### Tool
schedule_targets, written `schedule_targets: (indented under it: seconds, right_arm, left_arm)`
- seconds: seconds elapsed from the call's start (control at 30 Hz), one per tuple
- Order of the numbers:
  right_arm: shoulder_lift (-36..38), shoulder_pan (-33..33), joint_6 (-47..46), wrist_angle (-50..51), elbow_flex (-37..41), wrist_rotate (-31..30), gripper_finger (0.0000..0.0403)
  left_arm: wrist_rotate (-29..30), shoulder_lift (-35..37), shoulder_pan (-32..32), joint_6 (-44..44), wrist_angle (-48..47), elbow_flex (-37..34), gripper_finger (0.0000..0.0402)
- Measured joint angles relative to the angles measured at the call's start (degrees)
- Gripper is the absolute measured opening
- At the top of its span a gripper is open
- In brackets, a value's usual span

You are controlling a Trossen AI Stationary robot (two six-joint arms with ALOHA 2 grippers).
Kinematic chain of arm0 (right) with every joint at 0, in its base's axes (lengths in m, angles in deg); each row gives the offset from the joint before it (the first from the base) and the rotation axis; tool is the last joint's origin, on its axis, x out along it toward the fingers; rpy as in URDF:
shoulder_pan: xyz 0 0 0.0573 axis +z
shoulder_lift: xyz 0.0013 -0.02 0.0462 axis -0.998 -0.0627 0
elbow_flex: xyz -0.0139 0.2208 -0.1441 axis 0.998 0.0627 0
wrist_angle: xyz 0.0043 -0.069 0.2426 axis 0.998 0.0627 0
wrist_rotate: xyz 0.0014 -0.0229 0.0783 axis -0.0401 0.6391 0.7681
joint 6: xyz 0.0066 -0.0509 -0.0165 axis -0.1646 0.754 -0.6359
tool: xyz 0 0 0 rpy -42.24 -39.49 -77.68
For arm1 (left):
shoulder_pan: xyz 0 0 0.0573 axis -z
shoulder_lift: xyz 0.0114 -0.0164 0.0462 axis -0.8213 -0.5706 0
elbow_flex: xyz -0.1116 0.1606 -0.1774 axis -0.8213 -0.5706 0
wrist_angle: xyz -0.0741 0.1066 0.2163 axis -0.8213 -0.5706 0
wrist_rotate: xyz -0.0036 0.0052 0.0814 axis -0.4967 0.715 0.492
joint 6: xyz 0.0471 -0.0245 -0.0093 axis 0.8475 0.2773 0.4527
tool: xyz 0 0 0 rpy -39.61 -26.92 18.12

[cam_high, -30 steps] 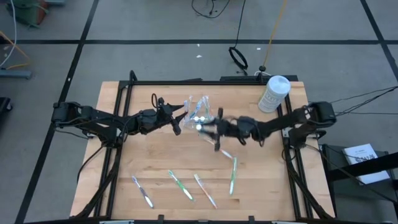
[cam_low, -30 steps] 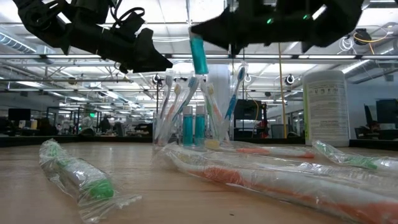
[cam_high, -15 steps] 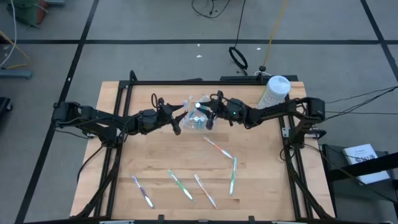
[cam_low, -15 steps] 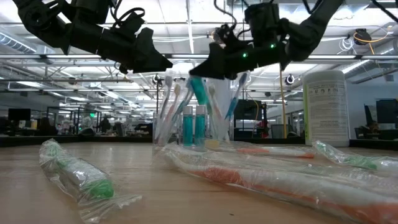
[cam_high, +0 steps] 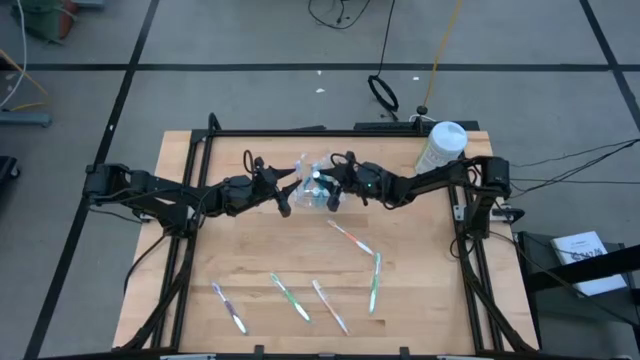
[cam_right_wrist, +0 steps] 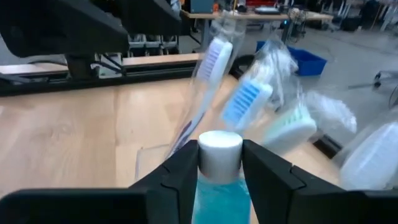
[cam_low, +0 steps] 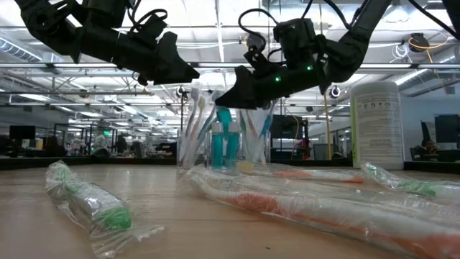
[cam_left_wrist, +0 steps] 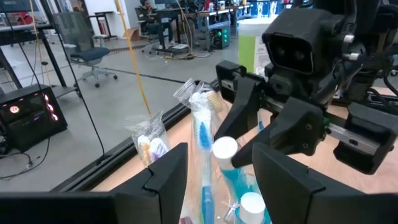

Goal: Pick & Place Toothbrushes
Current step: Put the mouthwash into the transparent organizer, then put the orange toothbrush into the transparent organizer

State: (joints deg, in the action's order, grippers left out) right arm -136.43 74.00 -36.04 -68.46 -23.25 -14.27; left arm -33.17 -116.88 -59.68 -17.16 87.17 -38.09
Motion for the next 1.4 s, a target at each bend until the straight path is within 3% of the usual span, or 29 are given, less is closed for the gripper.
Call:
schedule_targets:
  seconds: [0.3, 0.57, 0.73, 1.0, 1.13, 1.3, 1.4]
  right_arm:
    - [0.0, 0.0, -1.6, -0.7, 0.0, 0.1, 0.0153]
    - [1.1, 0.5, -0.8, -2.0, 0.0, 0.1, 0.0157]
    - [5.3, 2.1, 2.0, 2.2, -0.1, 0.2, 0.0154]
    - [15.7, 8.9, 1.0, 26.9, 0.0, 0.4, 0.0143]
    - [19.2, 13.4, -3.8, 39.0, 0.0, 0.3, 0.0142]
    - [20.3, 17.0, -12.9, 47.2, 0.0, 0.3, 0.0142]
    - [18.9, 18.0, -16.6, 47.2, 0.9, 0.3, 0.0142]
  left_arm:
    - [0.0, 0.0, 0.0, 0.0, 0.0, 0.0, 0.0186]
    - [0.0, 0.0, 0.0, 0.0, 0.0, 0.0, 0.0186]
    - [0.0, 0.0, 0.0, 0.0, -0.1, 0.0, 0.0186]
    - [0.0, 0.0, 0.0, 0.0, -0.5, 0.0, 0.0186]
    - [0.0, 0.0, 0.0, 0.0, -0.5, 0.0, 0.0186]
    - [0.0, 0.0, 0.0, 0.0, -0.5, 0.0, 0.0186]
    - [0.0, 0.0, 0.0, -0.2, -0.5, 0.0, 0.0186]
